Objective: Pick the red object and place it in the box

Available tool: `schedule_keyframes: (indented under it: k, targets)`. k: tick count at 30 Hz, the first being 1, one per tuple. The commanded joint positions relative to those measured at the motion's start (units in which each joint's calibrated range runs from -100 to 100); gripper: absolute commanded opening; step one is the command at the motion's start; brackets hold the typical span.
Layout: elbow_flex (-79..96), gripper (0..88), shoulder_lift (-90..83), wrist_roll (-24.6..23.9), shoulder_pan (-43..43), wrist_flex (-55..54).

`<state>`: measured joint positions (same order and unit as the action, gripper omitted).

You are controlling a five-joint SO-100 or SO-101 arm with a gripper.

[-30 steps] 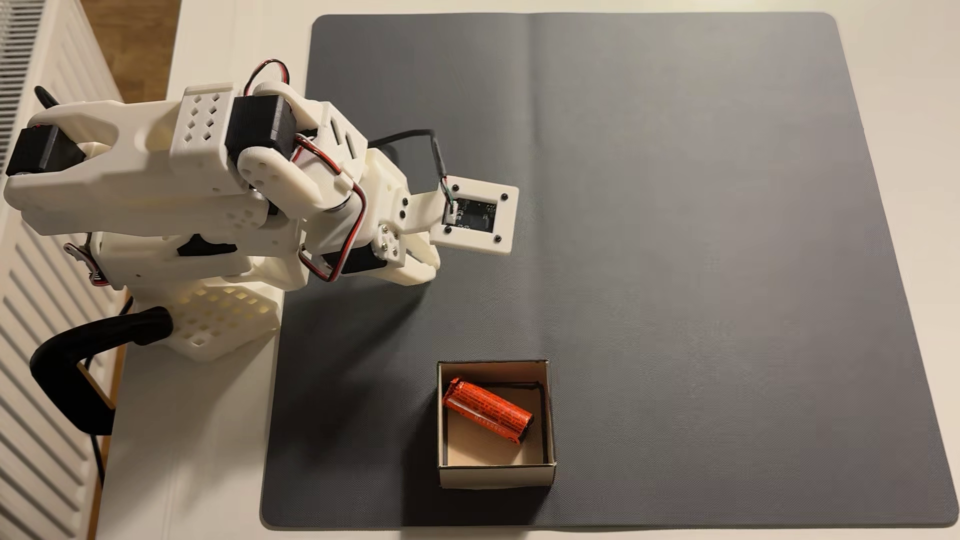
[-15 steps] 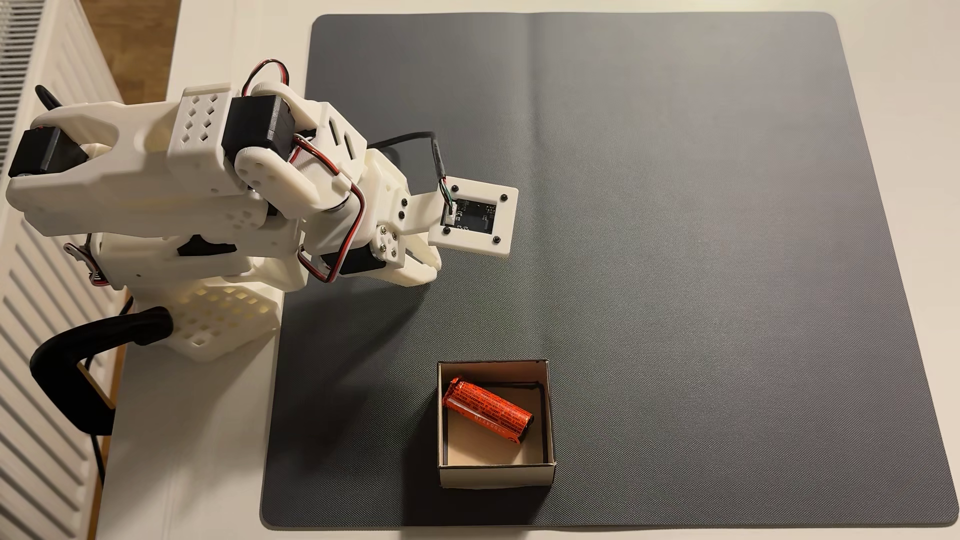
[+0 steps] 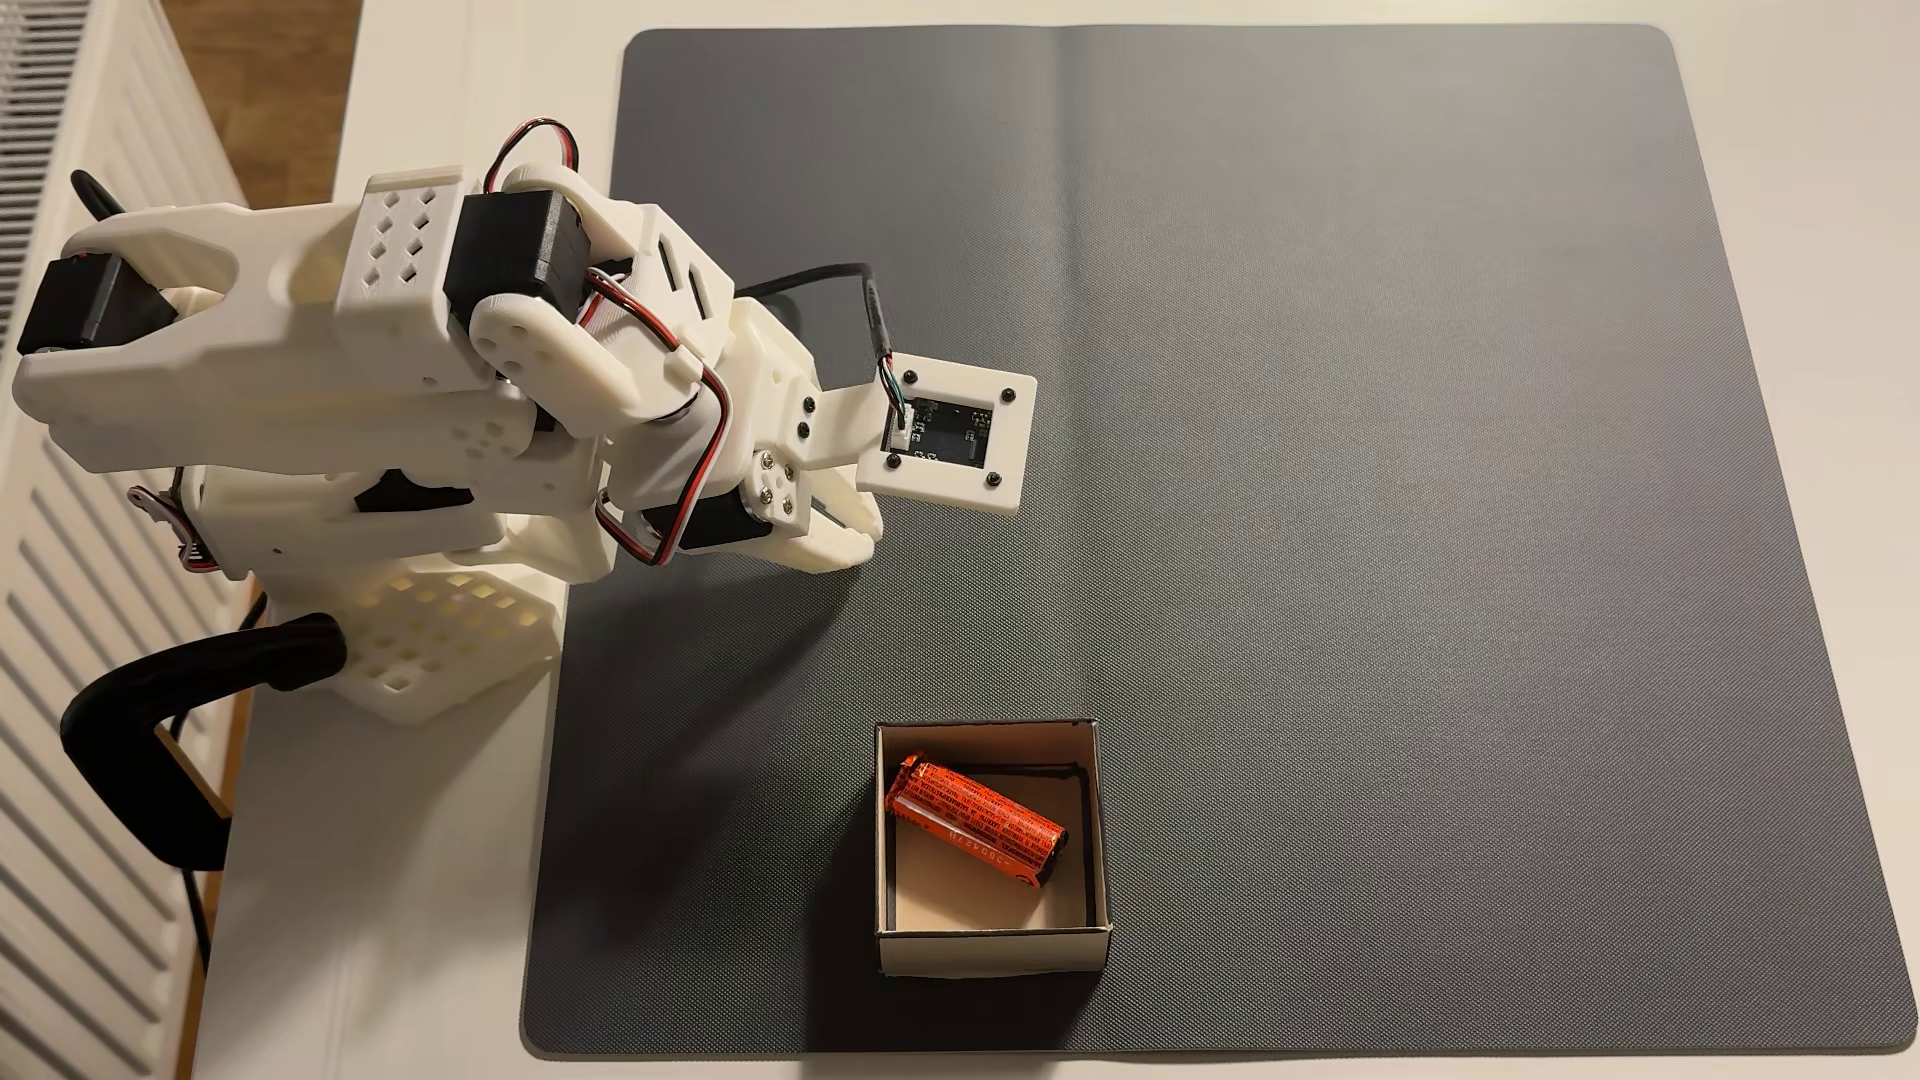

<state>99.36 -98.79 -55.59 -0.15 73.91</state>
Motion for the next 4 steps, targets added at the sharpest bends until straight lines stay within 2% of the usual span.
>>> schedule_keyframes:
  k: [1,4]
  targets:
    - [0.6,2.7,0.5,-0.1,0.2,0.9]
    - [0.6,2.7,0.5,-0.1,0.2,0.9]
